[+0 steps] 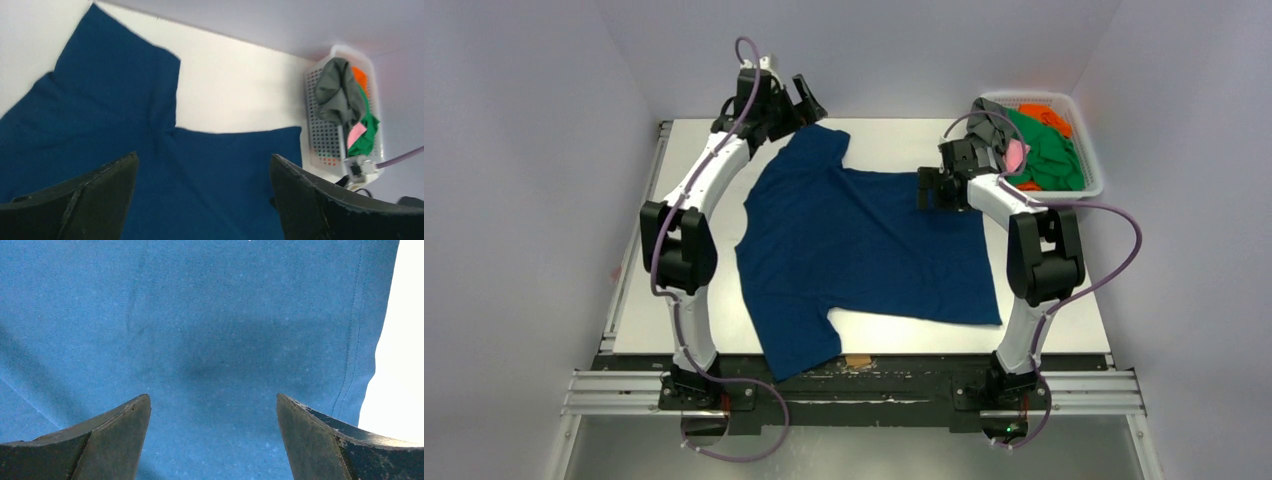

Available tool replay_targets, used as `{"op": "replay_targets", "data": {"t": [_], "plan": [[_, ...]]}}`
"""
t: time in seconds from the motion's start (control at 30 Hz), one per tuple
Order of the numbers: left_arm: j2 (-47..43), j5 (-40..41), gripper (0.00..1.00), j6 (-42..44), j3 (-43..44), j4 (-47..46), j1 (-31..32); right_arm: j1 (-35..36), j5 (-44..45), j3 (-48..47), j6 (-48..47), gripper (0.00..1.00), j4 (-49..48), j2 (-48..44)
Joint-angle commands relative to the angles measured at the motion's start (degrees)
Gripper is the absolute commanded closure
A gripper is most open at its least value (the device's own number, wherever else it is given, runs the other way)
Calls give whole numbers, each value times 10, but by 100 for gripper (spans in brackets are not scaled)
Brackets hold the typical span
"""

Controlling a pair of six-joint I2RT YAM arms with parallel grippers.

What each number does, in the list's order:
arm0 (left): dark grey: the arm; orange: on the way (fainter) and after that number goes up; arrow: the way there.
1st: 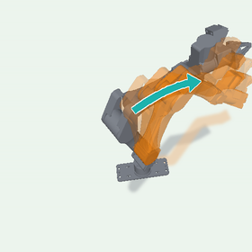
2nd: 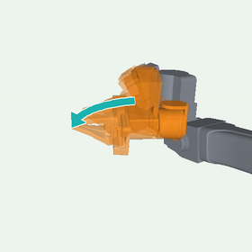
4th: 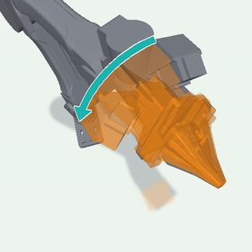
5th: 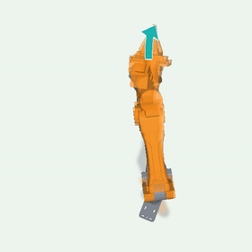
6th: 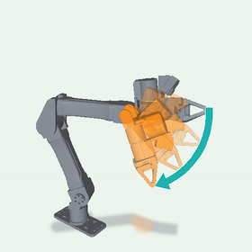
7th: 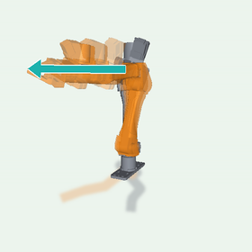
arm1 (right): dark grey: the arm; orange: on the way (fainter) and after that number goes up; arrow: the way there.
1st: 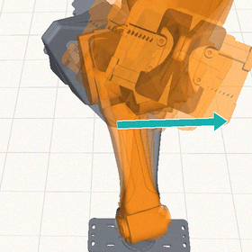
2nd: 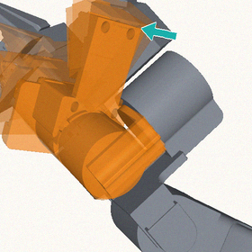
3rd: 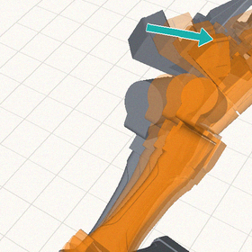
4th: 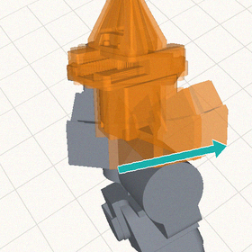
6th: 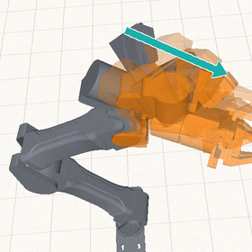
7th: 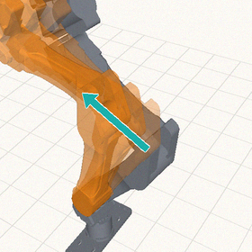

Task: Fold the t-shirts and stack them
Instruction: Flatten out the tshirt

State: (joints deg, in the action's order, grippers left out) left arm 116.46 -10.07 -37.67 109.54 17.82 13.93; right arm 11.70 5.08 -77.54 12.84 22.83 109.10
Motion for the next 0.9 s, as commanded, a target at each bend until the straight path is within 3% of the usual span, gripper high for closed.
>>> {"op": "replay_targets", "data": {"t": [0.0, 0.4, 0.53, 0.87], "plan": [[61, -30, 0, -13, -42, 106, -7, -1, 8, -9, 33, 7, -37, -3], [137, -31, 0, -87, -57, 132, -30, -2, 10, -136, 59, 7, -43, 133], [153, -25, 0, -135, -59, 98, -45, -4, 6, -192, 59, 7, -31, 182], [252, 16, 0, -199, 109, 151, -71, -16, 7, -361, 73, 7, -2, 304]]}}
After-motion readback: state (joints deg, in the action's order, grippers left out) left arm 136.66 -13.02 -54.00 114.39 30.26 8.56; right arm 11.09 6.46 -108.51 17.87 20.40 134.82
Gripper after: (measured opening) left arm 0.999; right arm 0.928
